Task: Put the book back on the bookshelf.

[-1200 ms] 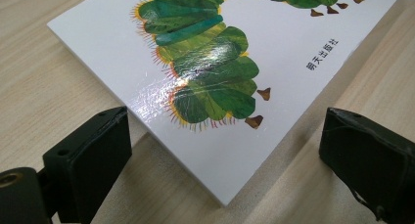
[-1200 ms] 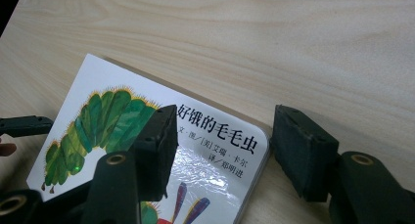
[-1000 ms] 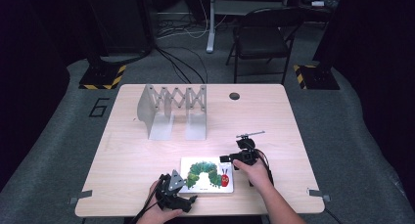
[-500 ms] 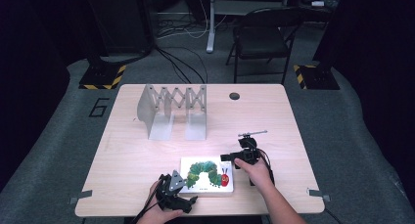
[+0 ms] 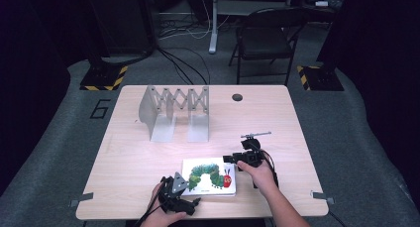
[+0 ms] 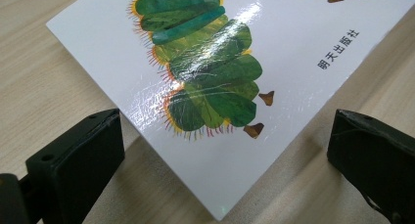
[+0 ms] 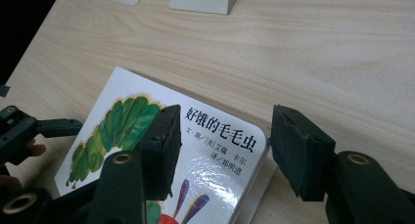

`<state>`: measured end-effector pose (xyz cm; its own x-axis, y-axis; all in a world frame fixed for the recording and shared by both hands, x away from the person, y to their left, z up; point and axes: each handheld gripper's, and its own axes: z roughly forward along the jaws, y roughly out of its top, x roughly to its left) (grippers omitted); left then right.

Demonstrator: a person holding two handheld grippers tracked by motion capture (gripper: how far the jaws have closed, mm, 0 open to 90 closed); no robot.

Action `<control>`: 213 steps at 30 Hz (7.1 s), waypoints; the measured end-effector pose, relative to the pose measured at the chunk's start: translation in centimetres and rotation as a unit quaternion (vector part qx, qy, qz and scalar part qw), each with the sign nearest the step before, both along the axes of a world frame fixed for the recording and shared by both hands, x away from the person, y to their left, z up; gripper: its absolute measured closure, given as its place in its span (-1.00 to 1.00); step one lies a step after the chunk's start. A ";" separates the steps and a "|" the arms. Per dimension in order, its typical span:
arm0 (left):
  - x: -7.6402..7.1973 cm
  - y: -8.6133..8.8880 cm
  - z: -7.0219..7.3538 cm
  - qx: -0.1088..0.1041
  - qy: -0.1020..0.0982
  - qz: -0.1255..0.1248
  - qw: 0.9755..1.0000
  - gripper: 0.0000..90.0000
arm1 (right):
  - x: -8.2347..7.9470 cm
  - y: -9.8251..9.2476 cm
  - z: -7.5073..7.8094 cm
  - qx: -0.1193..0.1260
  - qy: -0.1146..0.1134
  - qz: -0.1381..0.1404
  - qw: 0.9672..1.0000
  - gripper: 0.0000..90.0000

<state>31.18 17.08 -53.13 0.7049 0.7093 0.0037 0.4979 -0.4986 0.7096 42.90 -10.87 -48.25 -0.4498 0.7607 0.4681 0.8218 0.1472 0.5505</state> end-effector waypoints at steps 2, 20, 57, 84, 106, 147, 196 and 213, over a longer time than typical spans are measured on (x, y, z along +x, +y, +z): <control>0.0 0.0 0.0 0.002 -0.006 0.009 1.000 -1.00 | -0.2 -0.1 0.3 0.006 -0.001 0.001 1.000 0.01; 0.4 -0.3 0.1 0.011 -0.012 0.025 1.000 -1.00 | -0.8 -0.1 1.9 0.037 -0.013 -0.009 0.999 0.03; -1.0 -1.1 0.5 0.047 -0.106 -0.039 0.992 -0.67 | -0.6 0.0 1.2 0.034 -0.005 -0.006 0.999 0.03; -1.1 -1.1 0.3 0.046 -0.114 -0.034 0.992 -0.67 | 0.6 0.5 -1.6 0.018 0.040 0.007 0.999 -0.17; -1.1 -1.1 0.3 0.046 -0.116 -0.033 0.992 -0.67 | 0.5 1.4 -1.9 0.026 0.070 0.024 0.997 -0.10; -0.3 0.9 2.8 0.006 -0.065 -0.002 0.998 -0.64 | 0.8 1.0 -2.4 0.036 0.080 0.028 0.996 -0.07; 1.3 2.1 1.2 -0.059 0.015 0.015 0.998 -0.81 | -1.4 1.2 0.5 0.014 0.023 0.040 0.999 -0.03; 2.0 2.2 1.1 -0.083 0.045 -0.003 0.996 -0.69 | -1.9 1.2 0.9 0.012 0.010 0.040 0.999 -0.02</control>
<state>33.14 19.30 -52.03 0.7007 0.6913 -0.1766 0.5612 -0.3812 0.7347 41.00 -9.62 -47.39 -0.4980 0.7114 0.4959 0.8194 0.1989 0.5376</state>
